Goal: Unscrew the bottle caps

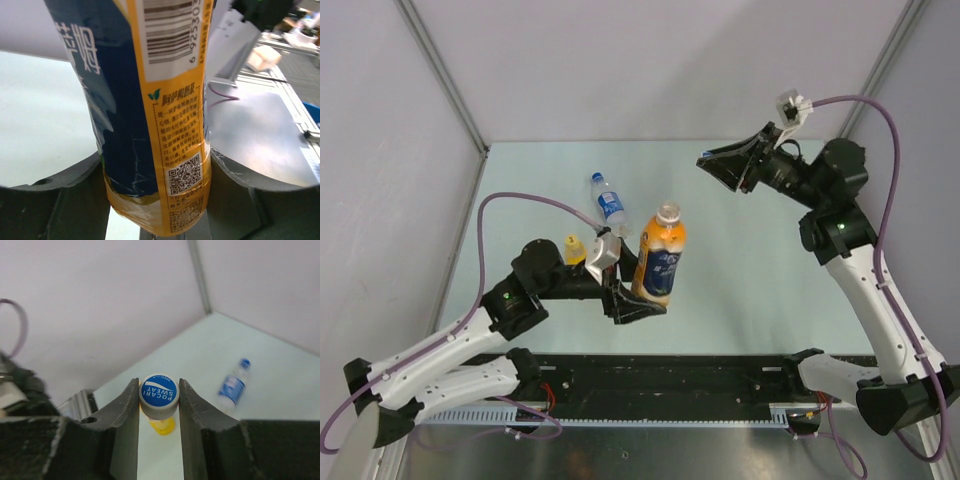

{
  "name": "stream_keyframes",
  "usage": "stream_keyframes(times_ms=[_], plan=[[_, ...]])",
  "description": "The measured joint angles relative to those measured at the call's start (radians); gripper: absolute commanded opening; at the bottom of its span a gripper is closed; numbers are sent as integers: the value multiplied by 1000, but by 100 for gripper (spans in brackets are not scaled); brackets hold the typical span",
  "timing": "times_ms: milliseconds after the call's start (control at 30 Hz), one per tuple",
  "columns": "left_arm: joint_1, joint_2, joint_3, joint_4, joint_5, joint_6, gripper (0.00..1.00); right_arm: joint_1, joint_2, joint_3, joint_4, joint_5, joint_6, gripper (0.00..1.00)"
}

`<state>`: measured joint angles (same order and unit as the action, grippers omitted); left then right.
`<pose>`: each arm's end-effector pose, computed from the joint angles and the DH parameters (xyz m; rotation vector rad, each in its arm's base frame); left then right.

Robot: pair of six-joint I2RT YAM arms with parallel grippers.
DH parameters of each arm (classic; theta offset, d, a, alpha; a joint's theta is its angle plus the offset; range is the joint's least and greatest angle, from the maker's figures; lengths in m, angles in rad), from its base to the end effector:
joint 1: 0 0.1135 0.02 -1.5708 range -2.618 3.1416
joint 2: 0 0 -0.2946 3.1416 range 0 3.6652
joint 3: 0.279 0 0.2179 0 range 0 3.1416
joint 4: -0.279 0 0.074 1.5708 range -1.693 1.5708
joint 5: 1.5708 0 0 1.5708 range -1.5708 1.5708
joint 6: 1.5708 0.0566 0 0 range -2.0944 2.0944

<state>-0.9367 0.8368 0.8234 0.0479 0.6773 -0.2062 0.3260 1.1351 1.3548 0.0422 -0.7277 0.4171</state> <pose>0.0609 -0.1426 0.3935 1.1327 1.3050 -1.3899 0.1768 0.0995 0.5149 -0.5908 1.3405 1.0865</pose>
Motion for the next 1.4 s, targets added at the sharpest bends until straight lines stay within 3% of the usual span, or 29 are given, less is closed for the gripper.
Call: stream_keyframes(times_ms=[233, 467, 533, 767, 867, 1133, 1400], plan=[[0, -35, -12, -16, -240, 5, 0, -23, 33, -235, -74, 199, -74, 0], [0, -24, -12, -23, -349, 4, 0, -103, 146, -549, -40, 332, -73, 2], [0, -11, -12, -27, -365, 4, 0, -108, 196, -587, -43, 384, -74, 11], [0, 24, -12, -37, -388, 2, 0, -108, 351, -605, -45, 487, -66, 60], [2, 23, -12, -36, -388, -3, 0, -108, 378, -605, -51, 515, -52, 76], [4, -6, -28, -36, -404, -10, 0, -108, 326, -605, -103, 554, -45, 97], [15, 5, -36, -40, -413, -30, 0, -64, 112, -540, -168, 447, -57, 99]])
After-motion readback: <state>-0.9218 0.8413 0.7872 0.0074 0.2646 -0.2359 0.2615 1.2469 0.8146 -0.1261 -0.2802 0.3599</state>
